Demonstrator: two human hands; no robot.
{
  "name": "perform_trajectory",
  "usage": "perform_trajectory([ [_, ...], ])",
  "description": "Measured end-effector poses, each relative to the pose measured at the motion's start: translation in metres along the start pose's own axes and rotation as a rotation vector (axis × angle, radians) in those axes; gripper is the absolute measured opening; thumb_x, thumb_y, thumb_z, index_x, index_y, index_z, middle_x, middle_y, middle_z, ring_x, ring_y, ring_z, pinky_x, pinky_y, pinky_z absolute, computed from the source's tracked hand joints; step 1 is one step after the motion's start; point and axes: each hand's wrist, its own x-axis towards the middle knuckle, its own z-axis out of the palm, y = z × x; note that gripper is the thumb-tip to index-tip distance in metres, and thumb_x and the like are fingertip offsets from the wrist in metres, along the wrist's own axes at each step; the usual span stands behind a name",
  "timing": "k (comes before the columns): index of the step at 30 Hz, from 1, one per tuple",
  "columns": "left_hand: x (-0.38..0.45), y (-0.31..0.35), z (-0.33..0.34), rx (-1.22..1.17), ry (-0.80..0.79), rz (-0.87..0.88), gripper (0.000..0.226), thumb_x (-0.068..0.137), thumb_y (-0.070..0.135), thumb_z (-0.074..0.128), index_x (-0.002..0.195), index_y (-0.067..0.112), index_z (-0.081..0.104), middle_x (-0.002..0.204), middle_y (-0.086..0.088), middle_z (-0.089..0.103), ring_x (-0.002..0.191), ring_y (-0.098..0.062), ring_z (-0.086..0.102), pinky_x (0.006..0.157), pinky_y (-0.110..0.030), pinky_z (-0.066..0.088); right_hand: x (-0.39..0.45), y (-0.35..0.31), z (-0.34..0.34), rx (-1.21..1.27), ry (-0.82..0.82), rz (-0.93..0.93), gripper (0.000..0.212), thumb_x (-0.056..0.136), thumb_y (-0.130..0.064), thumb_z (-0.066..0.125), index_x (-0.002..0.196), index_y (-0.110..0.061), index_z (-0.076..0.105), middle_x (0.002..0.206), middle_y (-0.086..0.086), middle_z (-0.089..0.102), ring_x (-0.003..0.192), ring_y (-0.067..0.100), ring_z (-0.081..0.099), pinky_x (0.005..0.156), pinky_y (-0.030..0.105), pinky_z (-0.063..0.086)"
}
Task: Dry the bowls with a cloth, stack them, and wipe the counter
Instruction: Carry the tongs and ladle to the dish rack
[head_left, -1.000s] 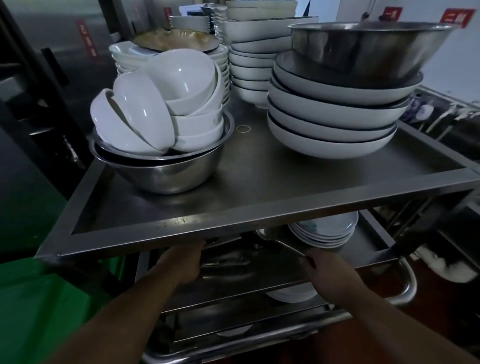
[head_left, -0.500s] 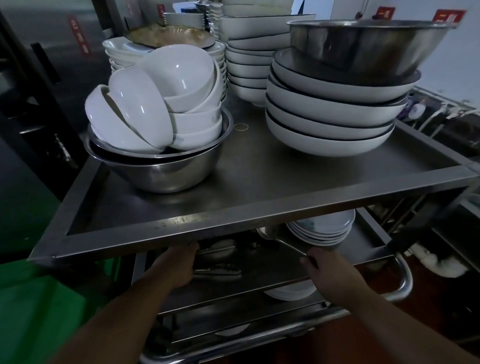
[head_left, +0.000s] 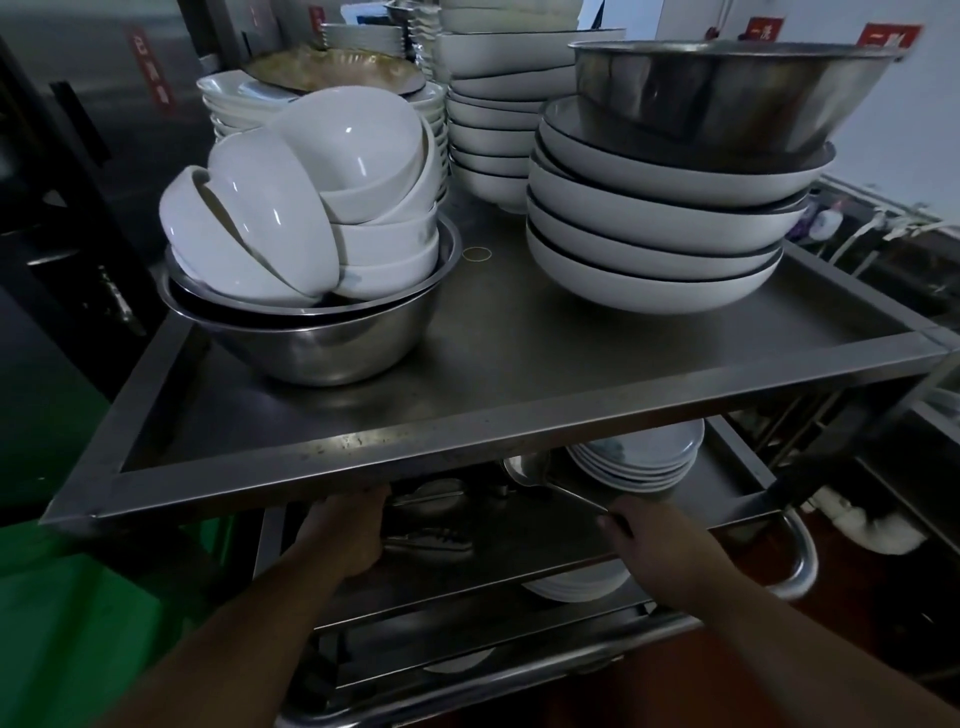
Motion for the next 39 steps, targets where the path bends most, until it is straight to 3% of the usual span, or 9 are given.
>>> perform_trajectory([
  [3, -0.004, 0.004, -0.001, -0.021, 0.044, -0.020, 0.072, 0.087, 0.029, 0.065, 0.155, 0.032, 0.038, 0.161, -0.006, 0.042, 0.145, -0.037, 0.042, 0.116, -0.047, 0.039, 0.006, -0.002, -0.001, -0.025, -0.015, -0.033, 0.024, 0.107, -0.046, 0.047, 0.087, -0.036, 0.055, 0.074, -0.008, 0.062, 0.065, 0.004, 0.061, 0.058, 0.023, 0.044],
  [7, -0.014, 0.011, -0.007, -0.151, 0.112, -0.068, 0.073, 0.088, 0.029, 0.065, 0.156, 0.031, 0.037, 0.162, -0.009, 0.043, 0.144, -0.038, 0.043, 0.116, -0.047, 0.041, 0.018, -0.006, -0.004, -0.018, -0.064, -0.103, 0.022, 0.108, -0.045, 0.048, 0.096, -0.032, 0.061, 0.079, -0.004, 0.066, 0.069, 0.007, 0.064, 0.066, 0.030, 0.056],
  [12, -0.035, 0.026, -0.015, -0.242, 0.173, -0.118, 0.064, 0.091, 0.029, 0.066, 0.151, 0.027, 0.045, 0.157, -0.006, 0.044, 0.144, -0.033, 0.040, 0.112, -0.049, 0.044, 0.034, -0.011, 0.002, -0.080, -0.092, -0.218, 0.023, 0.107, -0.048, 0.047, 0.101, -0.032, 0.063, 0.080, -0.008, 0.065, 0.070, 0.004, 0.063, 0.063, 0.026, 0.050],
  [14, -0.045, 0.032, -0.016, -0.271, 0.197, -0.145, 0.059, 0.091, 0.030, 0.065, 0.148, 0.027, 0.048, 0.153, -0.004, 0.044, 0.141, -0.032, 0.043, 0.110, -0.049, 0.046, 0.041, -0.016, 0.007, -0.107, -0.112, -0.260, 0.024, 0.106, -0.048, 0.047, 0.104, -0.032, 0.065, 0.083, -0.010, 0.065, 0.073, 0.004, 0.063, 0.069, 0.030, 0.055],
  [23, -0.068, 0.052, -0.016, -0.346, 0.283, -0.268, 0.062, 0.090, 0.029, 0.065, 0.149, 0.028, 0.047, 0.149, 0.000, 0.049, 0.136, -0.029, 0.050, 0.109, -0.044, 0.047, 0.071, -0.024, 0.025, -0.187, -0.192, -0.422, 0.028, 0.105, -0.051, 0.046, 0.105, -0.029, 0.064, 0.103, 0.000, 0.072, 0.093, 0.022, 0.069, 0.071, 0.034, 0.047],
  [33, -0.072, 0.075, -0.015, -0.377, 0.341, -0.288, 0.061, 0.090, 0.028, 0.066, 0.148, 0.030, 0.047, 0.148, 0.005, 0.048, 0.134, -0.024, 0.050, 0.107, -0.039, 0.047, 0.092, -0.027, 0.047, -0.150, -0.249, -0.427, 0.027, 0.108, -0.044, 0.044, 0.116, -0.024, 0.061, 0.119, 0.007, 0.071, 0.108, 0.028, 0.068, 0.079, 0.035, 0.047],
  [39, -0.076, 0.079, -0.019, -0.383, 0.346, -0.290, 0.059, 0.092, 0.028, 0.065, 0.148, 0.030, 0.048, 0.147, 0.004, 0.048, 0.135, -0.024, 0.049, 0.109, -0.039, 0.045, 0.103, -0.029, 0.059, -0.264, -0.264, -0.439, 0.030, 0.110, -0.034, 0.037, 0.131, -0.022, 0.054, 0.132, 0.006, 0.067, 0.119, 0.029, 0.066, 0.097, 0.038, 0.053],
])
